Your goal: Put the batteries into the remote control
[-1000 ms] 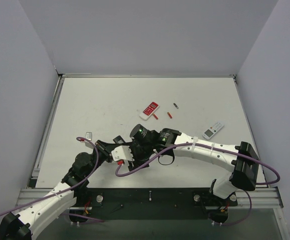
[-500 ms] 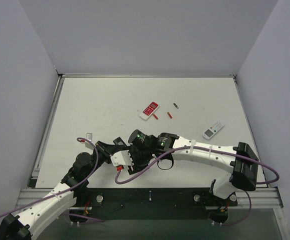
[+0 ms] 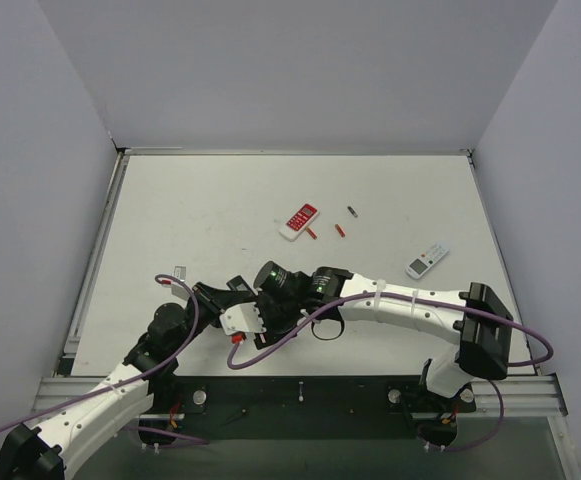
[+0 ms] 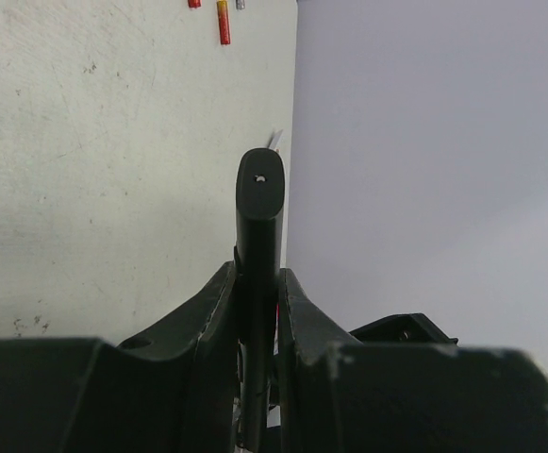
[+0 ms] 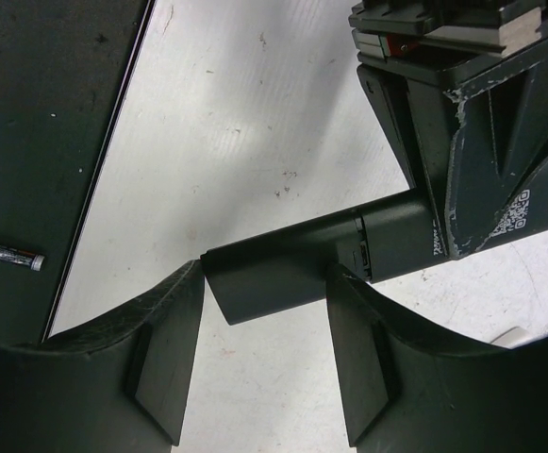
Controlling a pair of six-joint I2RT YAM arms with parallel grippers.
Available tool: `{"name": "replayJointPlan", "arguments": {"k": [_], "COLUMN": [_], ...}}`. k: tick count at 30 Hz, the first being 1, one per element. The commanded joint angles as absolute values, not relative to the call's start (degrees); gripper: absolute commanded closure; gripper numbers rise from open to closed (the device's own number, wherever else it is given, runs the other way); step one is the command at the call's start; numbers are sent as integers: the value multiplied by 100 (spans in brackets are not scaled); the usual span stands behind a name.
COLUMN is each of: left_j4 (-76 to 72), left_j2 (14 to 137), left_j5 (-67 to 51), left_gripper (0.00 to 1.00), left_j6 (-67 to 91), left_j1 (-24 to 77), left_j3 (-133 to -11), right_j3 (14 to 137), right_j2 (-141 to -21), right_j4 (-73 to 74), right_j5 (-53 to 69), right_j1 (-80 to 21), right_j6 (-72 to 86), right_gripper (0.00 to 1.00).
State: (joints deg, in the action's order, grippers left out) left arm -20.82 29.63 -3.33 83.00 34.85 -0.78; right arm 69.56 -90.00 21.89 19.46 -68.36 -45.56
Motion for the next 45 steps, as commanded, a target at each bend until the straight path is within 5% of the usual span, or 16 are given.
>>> {"name": "replayJointPlan", "arguments": {"k": [1, 20, 26, 27, 32, 34, 45], "left_j4": [-3366, -2384, -1384, -1145, 304, 867, 2979], "left_j2": [2804, 2830, 3155, 3225, 3840, 4268, 7126], "left_j5": [-1081, -563, -80, -44, 525, 711, 2512], "left_gripper": [100, 100, 100, 100, 100, 100, 100], "left_j6": [8675, 7622, 6418, 6033, 4871, 4256, 2260], "left_j1": [3551, 3551, 3542, 3551, 3542, 3533, 3411], "left_j3": [-729, -694, -1166, -1308, -2440, -2828, -5254], "right_j3": [6943, 7049, 6707, 6636, 6136, 5863, 4369], "right_j2": [-9325, -8896, -8052, -7946, -7190, -6919, -5714], "right_j4": [1908, 1775, 1275, 1170, 625, 510, 510], "right_j5": [1828, 2092, 1794, 1689, 1117, 828, -270], "right_j1": [-6812, -6724, -6452, -6373, -5512, -5074, -3728], "right_j6": [-4667, -3949, -2307, -2085, -363, 639, 2900], "right_gripper": [53, 50, 37, 27, 13, 0, 1]}}
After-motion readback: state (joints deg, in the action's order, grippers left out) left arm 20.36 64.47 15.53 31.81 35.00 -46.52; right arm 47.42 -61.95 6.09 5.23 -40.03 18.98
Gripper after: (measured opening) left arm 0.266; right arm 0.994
